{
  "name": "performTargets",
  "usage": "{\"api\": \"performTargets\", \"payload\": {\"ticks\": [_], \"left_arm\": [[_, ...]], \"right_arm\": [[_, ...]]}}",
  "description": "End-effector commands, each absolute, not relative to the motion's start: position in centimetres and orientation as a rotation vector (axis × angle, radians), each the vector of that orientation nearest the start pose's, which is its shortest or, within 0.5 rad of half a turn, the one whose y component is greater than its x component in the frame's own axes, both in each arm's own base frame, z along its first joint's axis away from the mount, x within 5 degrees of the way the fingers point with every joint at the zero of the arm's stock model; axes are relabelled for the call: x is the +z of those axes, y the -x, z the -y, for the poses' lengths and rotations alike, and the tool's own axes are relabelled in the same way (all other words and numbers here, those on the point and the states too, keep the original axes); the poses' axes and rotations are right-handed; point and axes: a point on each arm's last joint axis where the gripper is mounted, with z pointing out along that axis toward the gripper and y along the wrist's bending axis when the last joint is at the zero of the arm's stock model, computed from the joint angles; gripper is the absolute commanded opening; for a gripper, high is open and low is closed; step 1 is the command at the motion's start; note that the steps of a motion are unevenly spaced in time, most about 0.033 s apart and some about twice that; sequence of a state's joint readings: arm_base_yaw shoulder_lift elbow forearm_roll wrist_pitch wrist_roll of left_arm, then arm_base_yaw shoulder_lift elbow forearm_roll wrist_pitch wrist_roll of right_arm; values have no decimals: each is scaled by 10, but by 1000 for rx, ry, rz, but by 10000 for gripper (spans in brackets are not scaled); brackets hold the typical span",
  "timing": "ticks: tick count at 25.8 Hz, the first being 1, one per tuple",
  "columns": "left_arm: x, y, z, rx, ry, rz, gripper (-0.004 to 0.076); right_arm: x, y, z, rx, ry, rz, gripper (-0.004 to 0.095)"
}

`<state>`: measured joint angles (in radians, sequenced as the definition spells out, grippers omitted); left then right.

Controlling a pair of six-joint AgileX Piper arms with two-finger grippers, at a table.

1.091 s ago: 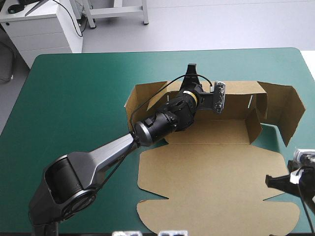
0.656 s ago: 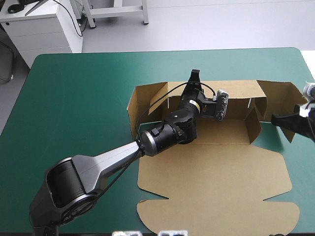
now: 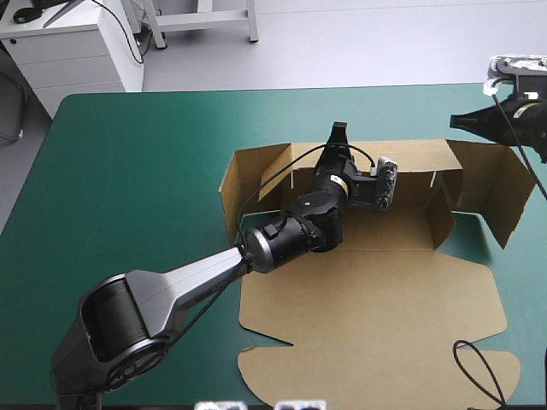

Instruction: Fold the box

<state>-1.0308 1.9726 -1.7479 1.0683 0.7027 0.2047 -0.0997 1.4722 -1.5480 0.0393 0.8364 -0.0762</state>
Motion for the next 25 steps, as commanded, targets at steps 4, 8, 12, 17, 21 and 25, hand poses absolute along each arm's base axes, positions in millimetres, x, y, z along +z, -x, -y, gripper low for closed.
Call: {"api": "performTargets", "payload": {"ticks": [4, 8, 12, 17, 21, 25], "left_arm": [[345, -273, 364, 661, -1569, -1257, -8], [345, -273, 364, 668, -1575, -1252, -8], [344, -274, 363, 670, -1574, -1258, -8], [344, -274, 363, 673, -1574, -1261, -8], [344, -274, 363, 673, -1574, -1261, -8], [344, -274, 363, 673, -1574, -1261, -8]], "right_arm": [[422, -360, 34, -73, -9, -2194, -19], [404, -373, 39, -79, -4, -2264, -19], [398, -372, 47, -41, -31, -2297, -19], [394, -367, 65, 25, -62, -2343, -19], [391, -362, 81, 63, -86, -2372, -19], [389, -357, 89, 79, -72, -2405, -19]]}}
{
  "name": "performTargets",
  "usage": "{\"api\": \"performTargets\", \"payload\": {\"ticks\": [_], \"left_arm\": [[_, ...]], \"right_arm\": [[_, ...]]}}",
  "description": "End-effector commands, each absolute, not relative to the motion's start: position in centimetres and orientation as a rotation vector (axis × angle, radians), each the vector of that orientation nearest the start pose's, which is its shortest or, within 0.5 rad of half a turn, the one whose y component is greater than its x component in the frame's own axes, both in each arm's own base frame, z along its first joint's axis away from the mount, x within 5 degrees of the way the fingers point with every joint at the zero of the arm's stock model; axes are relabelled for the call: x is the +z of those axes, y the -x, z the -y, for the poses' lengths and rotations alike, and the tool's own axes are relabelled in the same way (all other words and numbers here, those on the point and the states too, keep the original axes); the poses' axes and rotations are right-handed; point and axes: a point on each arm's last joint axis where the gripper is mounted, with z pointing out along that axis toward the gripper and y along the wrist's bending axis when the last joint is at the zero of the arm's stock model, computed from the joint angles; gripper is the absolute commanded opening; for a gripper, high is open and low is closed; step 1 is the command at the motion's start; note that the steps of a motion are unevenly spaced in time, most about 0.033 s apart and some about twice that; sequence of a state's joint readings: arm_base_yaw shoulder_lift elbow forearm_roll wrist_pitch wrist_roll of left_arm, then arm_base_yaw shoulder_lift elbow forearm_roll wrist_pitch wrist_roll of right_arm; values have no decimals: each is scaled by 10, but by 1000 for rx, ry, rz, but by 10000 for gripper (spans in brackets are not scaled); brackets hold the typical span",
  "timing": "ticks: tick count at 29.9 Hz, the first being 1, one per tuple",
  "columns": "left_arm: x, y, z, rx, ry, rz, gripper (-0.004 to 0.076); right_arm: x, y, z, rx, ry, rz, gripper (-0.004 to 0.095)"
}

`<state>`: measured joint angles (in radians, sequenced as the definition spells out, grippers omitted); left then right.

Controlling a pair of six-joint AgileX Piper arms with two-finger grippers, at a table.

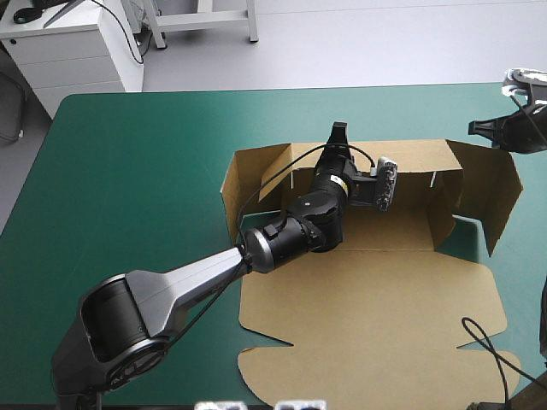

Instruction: Fold the box

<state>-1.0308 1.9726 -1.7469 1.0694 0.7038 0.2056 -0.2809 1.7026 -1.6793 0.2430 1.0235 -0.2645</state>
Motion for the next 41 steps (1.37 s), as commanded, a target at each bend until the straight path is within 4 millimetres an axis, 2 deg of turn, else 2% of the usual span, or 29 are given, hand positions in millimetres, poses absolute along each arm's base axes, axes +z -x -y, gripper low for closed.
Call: {"api": "performTargets", "payload": {"ticks": [1, 11, 30, 41], "left_arm": [[344, -274, 363, 673, -1574, -1261, -8], [344, -274, 363, 673, -1574, -1261, -8], [344, -274, 363, 674, -1574, -1266, -8], [344, -274, 362, 676, -1574, -1270, -8]], "right_arm": [[389, -355, 91, 76, -64, -2416, -19], [383, -348, 88, 205, -26, -2474, -19], [350, -307, 76, 155, 29, -2480, -19], [340, -284, 70, 89, 63, -2429, -19]]}}
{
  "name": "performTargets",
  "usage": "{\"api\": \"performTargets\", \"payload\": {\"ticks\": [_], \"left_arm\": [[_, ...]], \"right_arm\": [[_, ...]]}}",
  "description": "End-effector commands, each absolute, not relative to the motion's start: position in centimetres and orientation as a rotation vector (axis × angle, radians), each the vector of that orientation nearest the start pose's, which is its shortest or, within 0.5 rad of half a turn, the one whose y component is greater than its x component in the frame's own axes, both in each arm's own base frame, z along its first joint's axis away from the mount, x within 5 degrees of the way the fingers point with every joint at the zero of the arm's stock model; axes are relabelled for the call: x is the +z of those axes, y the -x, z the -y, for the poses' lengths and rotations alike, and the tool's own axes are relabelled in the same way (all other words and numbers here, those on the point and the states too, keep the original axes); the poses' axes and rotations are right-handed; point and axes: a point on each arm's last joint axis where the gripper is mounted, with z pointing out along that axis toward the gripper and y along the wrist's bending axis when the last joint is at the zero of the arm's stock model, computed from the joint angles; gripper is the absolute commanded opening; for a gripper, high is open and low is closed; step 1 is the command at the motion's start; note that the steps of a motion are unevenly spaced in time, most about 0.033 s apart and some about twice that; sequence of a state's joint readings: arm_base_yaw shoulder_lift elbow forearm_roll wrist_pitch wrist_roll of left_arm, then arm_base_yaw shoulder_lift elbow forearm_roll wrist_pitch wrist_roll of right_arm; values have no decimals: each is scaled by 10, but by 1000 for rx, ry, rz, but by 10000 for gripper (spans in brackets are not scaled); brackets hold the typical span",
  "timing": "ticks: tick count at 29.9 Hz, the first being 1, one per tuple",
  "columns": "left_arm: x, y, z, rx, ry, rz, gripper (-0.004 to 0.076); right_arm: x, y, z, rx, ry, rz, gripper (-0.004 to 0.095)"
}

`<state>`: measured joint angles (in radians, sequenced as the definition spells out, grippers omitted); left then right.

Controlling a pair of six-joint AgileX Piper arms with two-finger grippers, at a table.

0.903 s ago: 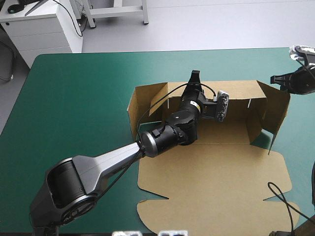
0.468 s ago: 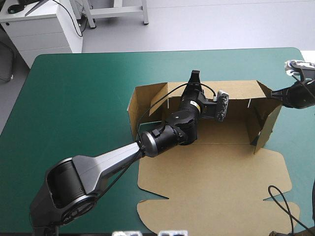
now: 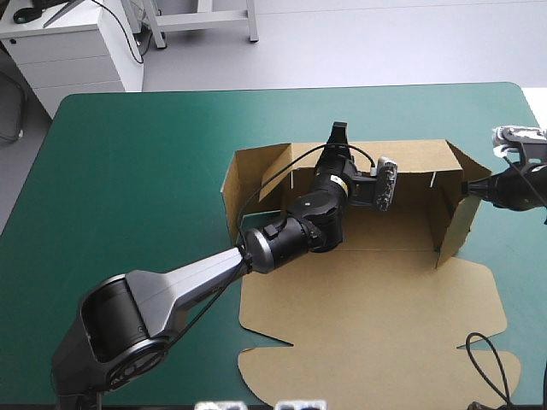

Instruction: Fold the box

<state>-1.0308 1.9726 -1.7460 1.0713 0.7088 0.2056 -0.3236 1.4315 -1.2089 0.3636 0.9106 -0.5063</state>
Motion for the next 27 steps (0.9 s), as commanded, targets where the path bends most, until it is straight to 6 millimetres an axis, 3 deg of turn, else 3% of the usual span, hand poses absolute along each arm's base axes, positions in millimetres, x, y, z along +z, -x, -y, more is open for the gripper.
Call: {"api": "performTargets", "payload": {"ticks": [1, 9, 19, 27], "left_arm": [[344, -274, 362, 676, -1574, -1270, -8], [344, -274, 362, 672, -1574, -1273, -8], [344, -274, 362, 672, -1574, -1273, -8], [344, -273, 363, 669, -1574, -1276, -8]], "right_arm": [[339, -283, 70, 88, 77, -2434, -19], [339, -276, 69, 57, 145, -2478, 8], [349, -264, 63, 99, 112, -2483, 270], [355, -252, 52, 210, 109, -2503, 276]]}}
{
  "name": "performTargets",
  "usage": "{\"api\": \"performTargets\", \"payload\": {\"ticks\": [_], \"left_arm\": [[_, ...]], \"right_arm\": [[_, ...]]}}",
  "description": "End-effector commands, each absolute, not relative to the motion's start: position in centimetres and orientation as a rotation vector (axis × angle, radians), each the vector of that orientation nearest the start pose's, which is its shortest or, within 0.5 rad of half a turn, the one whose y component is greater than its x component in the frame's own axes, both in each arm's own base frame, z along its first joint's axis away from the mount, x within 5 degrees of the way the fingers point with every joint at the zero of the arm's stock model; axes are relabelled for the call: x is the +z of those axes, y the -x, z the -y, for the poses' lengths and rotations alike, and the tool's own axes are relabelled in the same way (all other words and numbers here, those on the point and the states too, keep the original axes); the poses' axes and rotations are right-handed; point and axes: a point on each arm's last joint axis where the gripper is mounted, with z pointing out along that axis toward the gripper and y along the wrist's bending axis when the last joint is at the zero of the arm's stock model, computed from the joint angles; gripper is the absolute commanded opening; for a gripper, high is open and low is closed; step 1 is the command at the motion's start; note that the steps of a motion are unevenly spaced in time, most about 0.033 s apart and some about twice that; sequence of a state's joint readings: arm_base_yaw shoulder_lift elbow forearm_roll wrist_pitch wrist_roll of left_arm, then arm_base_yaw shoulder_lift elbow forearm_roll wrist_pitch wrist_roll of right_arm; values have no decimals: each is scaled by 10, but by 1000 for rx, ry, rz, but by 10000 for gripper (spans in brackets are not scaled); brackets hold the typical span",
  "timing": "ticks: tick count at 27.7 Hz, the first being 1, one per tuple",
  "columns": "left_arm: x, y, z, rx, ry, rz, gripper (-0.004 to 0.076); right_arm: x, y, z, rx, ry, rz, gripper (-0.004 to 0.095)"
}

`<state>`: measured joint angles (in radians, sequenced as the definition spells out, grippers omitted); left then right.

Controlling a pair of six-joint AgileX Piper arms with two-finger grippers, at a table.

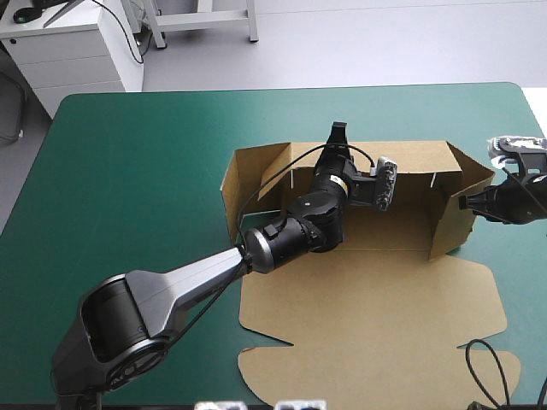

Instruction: Fold the box

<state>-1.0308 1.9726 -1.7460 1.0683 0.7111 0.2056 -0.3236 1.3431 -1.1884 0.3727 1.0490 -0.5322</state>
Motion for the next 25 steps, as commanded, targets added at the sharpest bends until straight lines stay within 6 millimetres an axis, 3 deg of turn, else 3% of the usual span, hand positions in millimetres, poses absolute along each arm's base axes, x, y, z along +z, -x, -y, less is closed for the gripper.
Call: {"api": "performTargets", "payload": {"ticks": [1, 17, 21, 25], "left_arm": [[344, -274, 362, 671, -1574, -1274, -8], [344, -274, 363, 672, -1574, -1268, -8], [344, -274, 363, 658, -1558, -1284, -8], [344, -274, 362, 661, -1558, -1287, -8]], "right_arm": [[357, -249, 50, 231, 103, -2501, 276], [379, -221, 24, 472, 77, -2473, 289], [378, -222, 22, 395, 32, -2472, 374], [378, -227, 23, 317, -43, -2449, 397]]}}
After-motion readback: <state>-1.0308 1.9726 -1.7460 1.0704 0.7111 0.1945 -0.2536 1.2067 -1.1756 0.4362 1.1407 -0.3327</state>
